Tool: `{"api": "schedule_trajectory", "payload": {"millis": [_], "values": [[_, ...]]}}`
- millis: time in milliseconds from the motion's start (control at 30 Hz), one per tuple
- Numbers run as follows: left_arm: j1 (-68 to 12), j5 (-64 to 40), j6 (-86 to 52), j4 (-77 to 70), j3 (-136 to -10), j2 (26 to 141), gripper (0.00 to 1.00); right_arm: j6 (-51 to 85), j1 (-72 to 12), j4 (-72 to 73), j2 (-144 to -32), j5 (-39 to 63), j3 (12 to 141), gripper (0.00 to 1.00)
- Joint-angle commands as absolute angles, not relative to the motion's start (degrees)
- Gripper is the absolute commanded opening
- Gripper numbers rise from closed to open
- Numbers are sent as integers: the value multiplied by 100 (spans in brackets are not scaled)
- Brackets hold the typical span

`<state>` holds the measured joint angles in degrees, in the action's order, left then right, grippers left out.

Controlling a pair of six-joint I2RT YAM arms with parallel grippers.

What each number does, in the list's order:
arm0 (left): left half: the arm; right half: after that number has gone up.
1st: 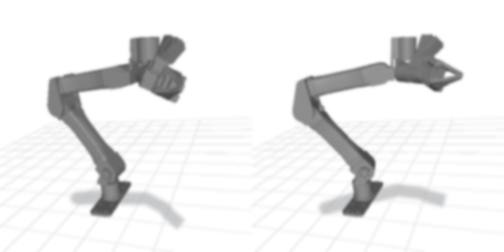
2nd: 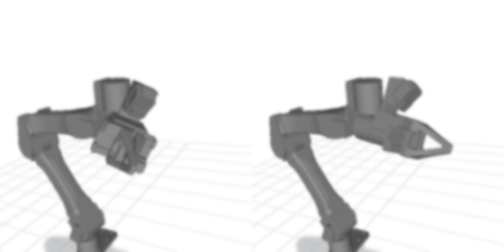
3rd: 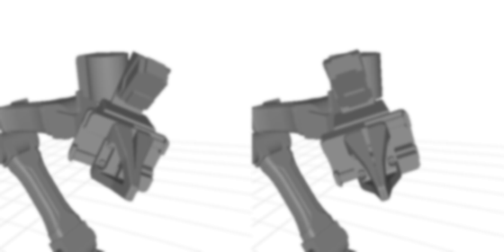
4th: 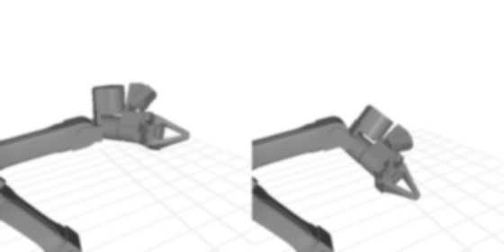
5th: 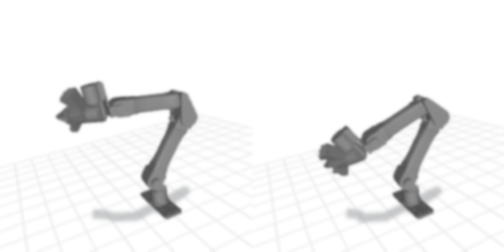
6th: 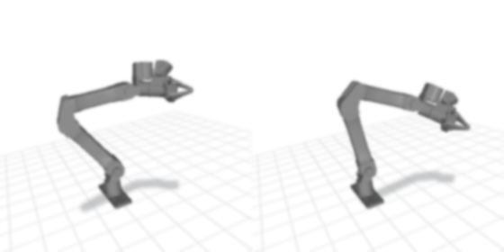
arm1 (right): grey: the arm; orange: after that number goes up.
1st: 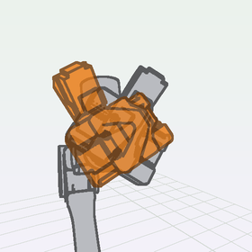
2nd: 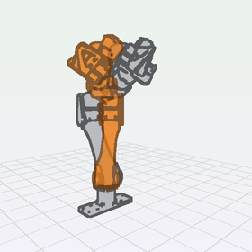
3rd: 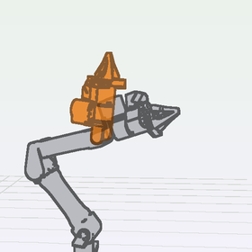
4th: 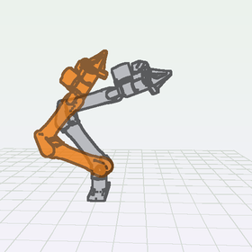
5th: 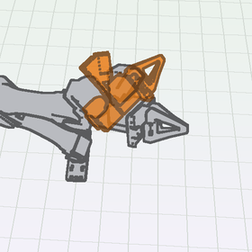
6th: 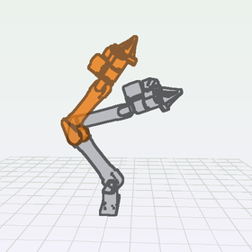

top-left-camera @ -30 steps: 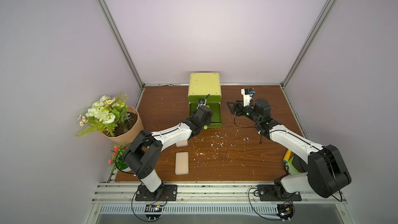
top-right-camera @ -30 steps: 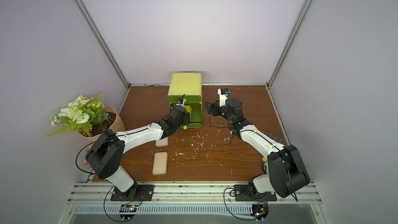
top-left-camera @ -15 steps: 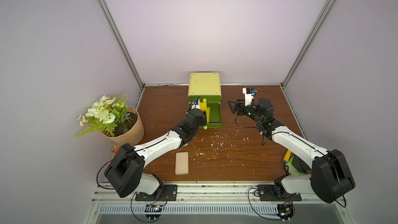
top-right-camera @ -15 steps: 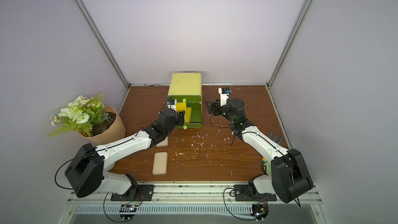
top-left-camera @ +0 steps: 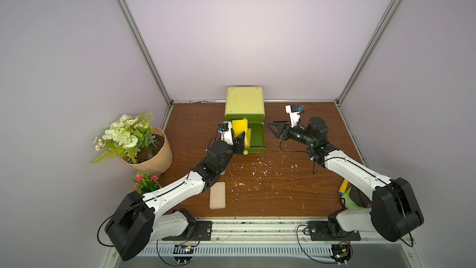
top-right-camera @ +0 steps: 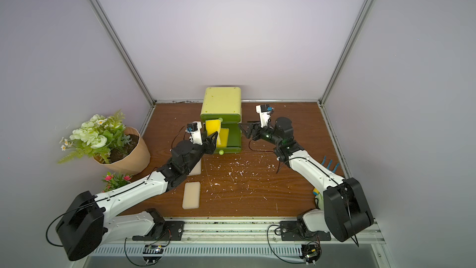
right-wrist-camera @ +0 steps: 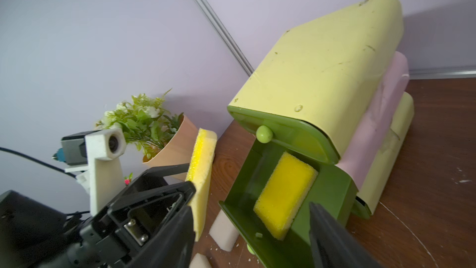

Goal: Take the sponge out of the drawer
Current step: Pick up the sponge from the drawer.

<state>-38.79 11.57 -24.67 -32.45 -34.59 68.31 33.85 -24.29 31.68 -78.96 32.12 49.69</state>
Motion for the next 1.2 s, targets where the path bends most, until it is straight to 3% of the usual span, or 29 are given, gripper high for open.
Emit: {"api": "schedule_trajectory", "payload": {"millis": [0,300,667,767,967,1167], "values": [[-3814,645,-2240,-3806,-3471,6891,52,4085,-2494,3962,-8039,3836,5222,71],[-3832,144,-2207,-4179,-3480,7115,52,4236,-2964,3981,-8435,3975,5556,65],[-4084,41,-1761,-4107,-3645,7326,54,4298,-3192,4065,-8612,3772,5635,51],[-4160,159,-1637,-4031,-3705,7365,56,4263,-3198,3999,-8652,3698,5653,45],[-4210,250,-1573,-3933,-3758,7417,59,4240,-3191,4025,-8662,3661,5643,22],[-4207,315,-1643,-4000,-3731,7392,72,4124,-3189,4026,-8597,3582,5593,4]]}}
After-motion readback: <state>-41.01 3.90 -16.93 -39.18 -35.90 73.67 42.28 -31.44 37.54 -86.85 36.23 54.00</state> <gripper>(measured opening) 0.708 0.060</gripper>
